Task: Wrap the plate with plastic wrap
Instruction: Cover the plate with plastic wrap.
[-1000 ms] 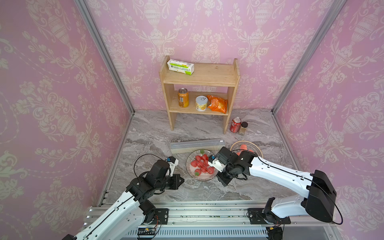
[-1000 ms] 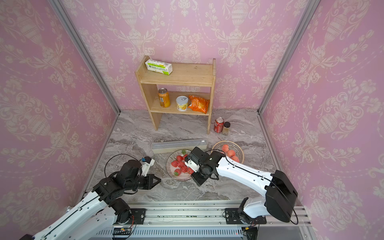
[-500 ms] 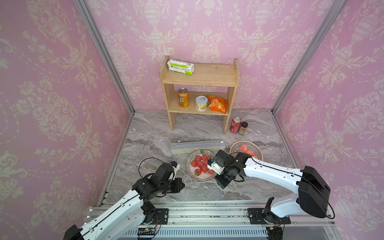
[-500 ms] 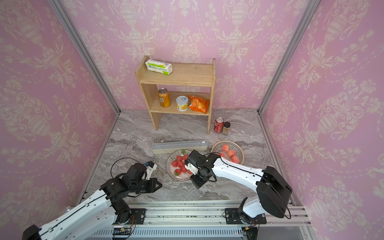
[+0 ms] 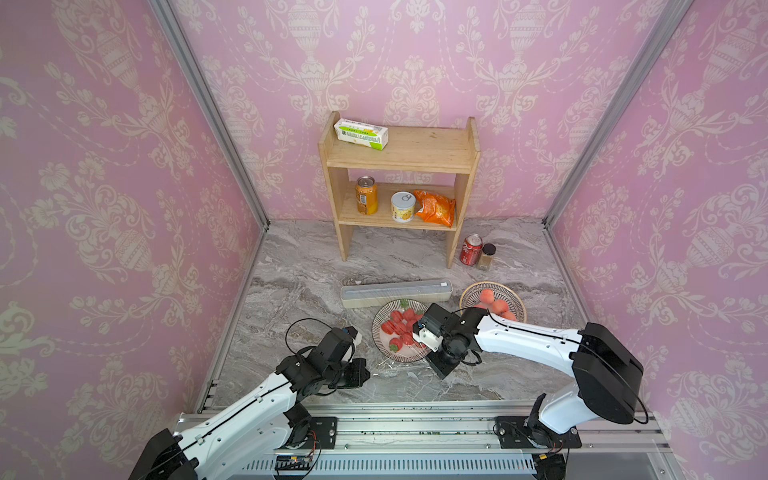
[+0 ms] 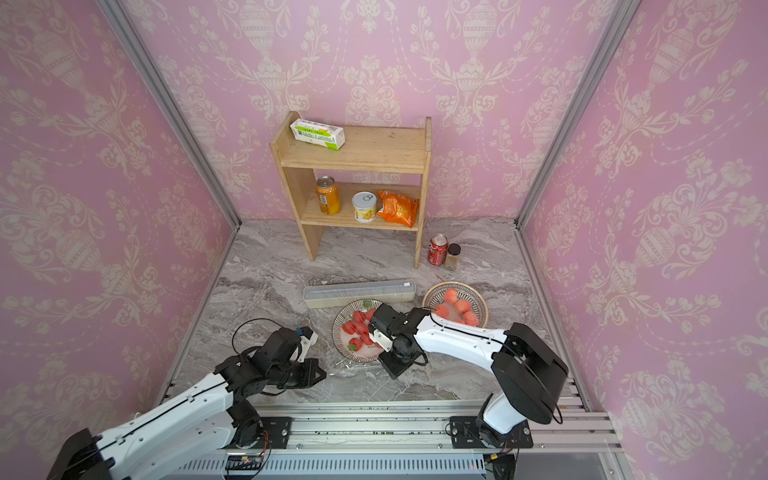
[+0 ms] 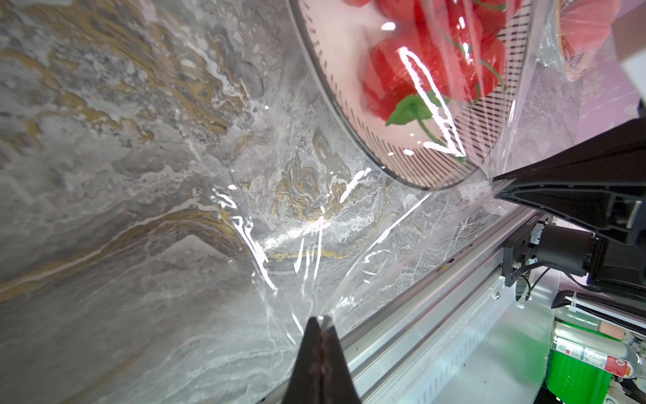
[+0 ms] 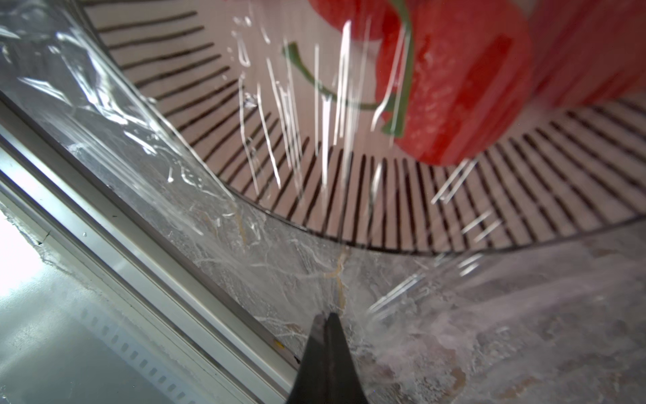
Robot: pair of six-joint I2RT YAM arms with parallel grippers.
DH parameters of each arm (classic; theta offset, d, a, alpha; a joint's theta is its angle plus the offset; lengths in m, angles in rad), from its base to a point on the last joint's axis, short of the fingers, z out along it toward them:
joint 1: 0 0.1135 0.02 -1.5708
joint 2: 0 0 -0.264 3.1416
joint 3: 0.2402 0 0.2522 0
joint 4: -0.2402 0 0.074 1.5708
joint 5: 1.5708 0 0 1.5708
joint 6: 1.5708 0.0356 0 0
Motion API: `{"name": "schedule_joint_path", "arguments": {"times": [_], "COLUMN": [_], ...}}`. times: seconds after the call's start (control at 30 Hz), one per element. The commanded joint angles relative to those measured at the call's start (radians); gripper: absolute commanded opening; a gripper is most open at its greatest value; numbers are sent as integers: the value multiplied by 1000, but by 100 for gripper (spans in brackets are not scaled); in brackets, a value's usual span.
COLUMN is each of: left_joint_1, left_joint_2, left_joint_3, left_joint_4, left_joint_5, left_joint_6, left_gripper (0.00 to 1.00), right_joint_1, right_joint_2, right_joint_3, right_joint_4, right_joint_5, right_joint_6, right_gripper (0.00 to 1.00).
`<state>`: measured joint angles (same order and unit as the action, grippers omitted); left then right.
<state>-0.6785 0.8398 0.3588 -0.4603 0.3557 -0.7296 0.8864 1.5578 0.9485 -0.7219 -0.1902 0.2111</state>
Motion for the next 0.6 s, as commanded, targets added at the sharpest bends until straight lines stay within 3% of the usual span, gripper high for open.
{"name": "schedule_joint_path", "arguments": {"times": [0.0,0.57], "left_joint_1": [-8,-7], "left_joint_2": [55,189], "left_joint_3": [29,85], "left_joint_4": [30,91], "left_joint_5": [-24,-137], "left_joint_6": [63,133], "left_gripper": [0,1], "right_joint_1": [8,-41], "right_joint_2": [23,37], "right_joint_3": [-7,-12], "right_joint_4": [-30,22], "right_joint_5": [28,178], "right_joint_6": [17,80], "right_gripper": [0,0]}}
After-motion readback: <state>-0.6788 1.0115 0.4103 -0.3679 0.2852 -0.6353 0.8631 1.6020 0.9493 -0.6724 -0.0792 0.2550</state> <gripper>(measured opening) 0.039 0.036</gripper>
